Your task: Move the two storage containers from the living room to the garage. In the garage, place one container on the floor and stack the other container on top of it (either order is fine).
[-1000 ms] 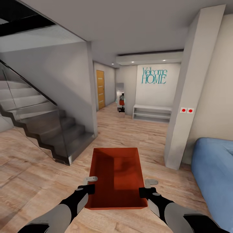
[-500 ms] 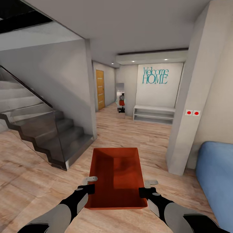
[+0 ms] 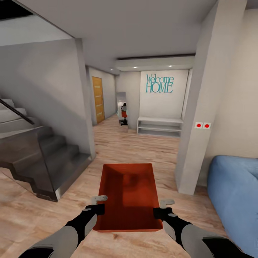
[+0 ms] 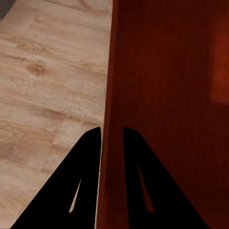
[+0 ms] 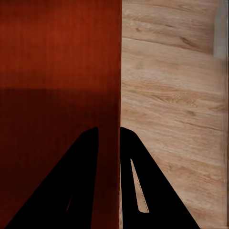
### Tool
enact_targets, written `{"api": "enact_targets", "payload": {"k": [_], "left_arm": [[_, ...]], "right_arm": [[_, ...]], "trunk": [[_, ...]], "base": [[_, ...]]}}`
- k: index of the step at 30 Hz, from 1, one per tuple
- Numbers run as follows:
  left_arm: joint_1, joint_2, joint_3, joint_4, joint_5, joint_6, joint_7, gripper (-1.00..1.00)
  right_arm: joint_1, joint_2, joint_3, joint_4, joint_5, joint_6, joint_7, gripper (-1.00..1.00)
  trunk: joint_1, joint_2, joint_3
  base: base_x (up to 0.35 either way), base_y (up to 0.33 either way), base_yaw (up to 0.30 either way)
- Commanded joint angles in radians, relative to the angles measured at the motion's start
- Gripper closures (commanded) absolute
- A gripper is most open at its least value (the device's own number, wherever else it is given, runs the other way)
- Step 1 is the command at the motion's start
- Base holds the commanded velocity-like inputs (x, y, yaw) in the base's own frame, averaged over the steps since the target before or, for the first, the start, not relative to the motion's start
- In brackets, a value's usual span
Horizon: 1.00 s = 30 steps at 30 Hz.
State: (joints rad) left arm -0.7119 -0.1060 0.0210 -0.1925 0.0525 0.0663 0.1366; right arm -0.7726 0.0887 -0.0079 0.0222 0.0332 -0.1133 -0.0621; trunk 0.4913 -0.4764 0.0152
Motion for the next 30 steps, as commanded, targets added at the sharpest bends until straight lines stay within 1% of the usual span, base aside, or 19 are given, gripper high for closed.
{"api": "enact_targets", "payload": {"k": [1,4,8,30], "left_arm": [[0.000,0.003,0.020,-0.007,-0.017,0.006,0.021,1.00],[0.000,0.003,0.020,-0.007,-0.017,0.006,0.021,1.00],[-0.001,0.003,0.020,-0.007,-0.017,0.006,0.021,1.00],[0.000,0.003,0.020,-0.007,-0.017,0.006,0.021,1.00]], "right_arm": [[-0.001,-0.006,-0.003,0.005,-0.012,-0.005,-0.007,1.00],[-0.001,-0.006,-0.003,0.005,-0.012,-0.005,-0.007,1.00],[-0.001,-0.006,-0.003,0.005,-0.012,-0.005,-0.007,1.00],[-0.001,-0.006,-0.003,0.005,-0.012,-0.005,-0.007,1.00]], "trunk": [[0.001,-0.001,0.000],[0.001,-0.001,0.000],[0.001,-0.001,0.000],[0.001,-0.001,0.000]], "base": [[0.321,0.000,-0.283],[0.321,0.000,-0.233],[0.321,0.000,-0.073],[0.321,0.000,-0.005]]}}
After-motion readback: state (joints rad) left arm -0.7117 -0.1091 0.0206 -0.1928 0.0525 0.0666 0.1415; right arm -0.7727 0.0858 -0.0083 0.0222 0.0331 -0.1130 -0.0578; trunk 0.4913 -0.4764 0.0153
